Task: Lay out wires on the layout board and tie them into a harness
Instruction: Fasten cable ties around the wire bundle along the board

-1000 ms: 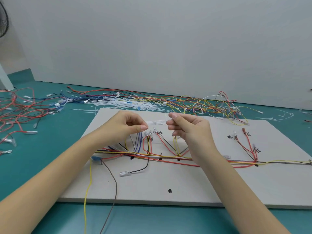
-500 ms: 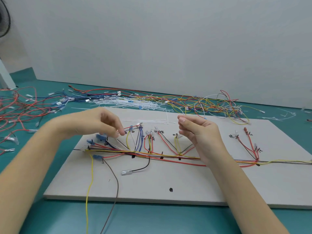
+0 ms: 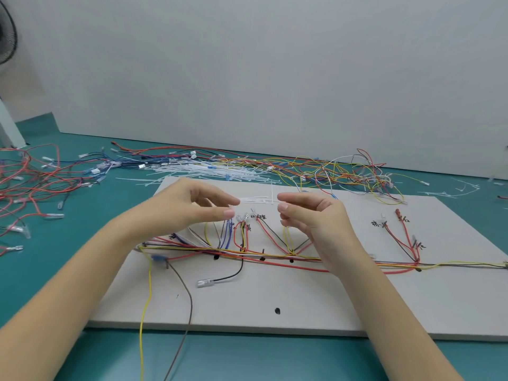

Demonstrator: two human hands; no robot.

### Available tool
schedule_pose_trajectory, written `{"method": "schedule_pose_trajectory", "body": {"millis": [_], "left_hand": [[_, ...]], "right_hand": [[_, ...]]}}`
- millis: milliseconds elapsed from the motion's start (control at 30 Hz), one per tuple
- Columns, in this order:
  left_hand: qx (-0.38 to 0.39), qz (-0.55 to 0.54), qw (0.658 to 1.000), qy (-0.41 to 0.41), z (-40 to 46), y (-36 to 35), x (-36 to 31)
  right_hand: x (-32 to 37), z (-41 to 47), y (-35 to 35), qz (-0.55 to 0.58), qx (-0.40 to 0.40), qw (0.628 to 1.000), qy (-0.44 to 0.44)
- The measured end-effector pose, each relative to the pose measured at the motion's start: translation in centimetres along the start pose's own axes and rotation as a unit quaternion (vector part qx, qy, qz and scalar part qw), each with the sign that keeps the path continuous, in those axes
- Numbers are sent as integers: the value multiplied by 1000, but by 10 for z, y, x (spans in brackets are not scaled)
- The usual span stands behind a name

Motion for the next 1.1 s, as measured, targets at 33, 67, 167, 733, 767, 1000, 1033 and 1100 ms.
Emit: {"method": "schedule_pose_trajectory", "body": {"millis": [33, 67, 167, 733, 767, 1000, 1033, 1100], "left_hand": [[-8, -21, 1000, -10, 1, -4, -2], [-13, -37, 999, -19, 1, -9, -4], [-35, -42, 998, -40, 2, -18, -6], [-7, -127, 991, -43, 6, -30, -10], [-9, -130, 991, -43, 5, -30, -10], [-8, -127, 991, -34, 4, -29, -11], [-7, -124, 992, -33, 4, -29, -10], [-1, -118, 992, -33, 4, -29, -10]], "right_hand": [[0, 0, -1, 0, 2, 1000, -2], [1, -1, -1, -1, 3, 1000, -2], [2, -2, -3, 12, 11, 1000, -7], [-7, -5, -16, 177, 37, 980, -82], [-8, -5, -17, 191, 38, 977, -92], [-19, -8, -30, 289, 36, 945, -152], [-20, -8, -31, 275, 36, 949, -148], [-20, -8, -31, 238, 33, 962, -130]]}}
Point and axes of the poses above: each hand's wrist, its own z-axis towards the middle knuckle, its own y-axis out of the back of the hand, x = y × z, the point moved 5 cm from there along z, towards the middle knuckle, and after that the axes turned 4 degrees about x, right-handed, at the moved point
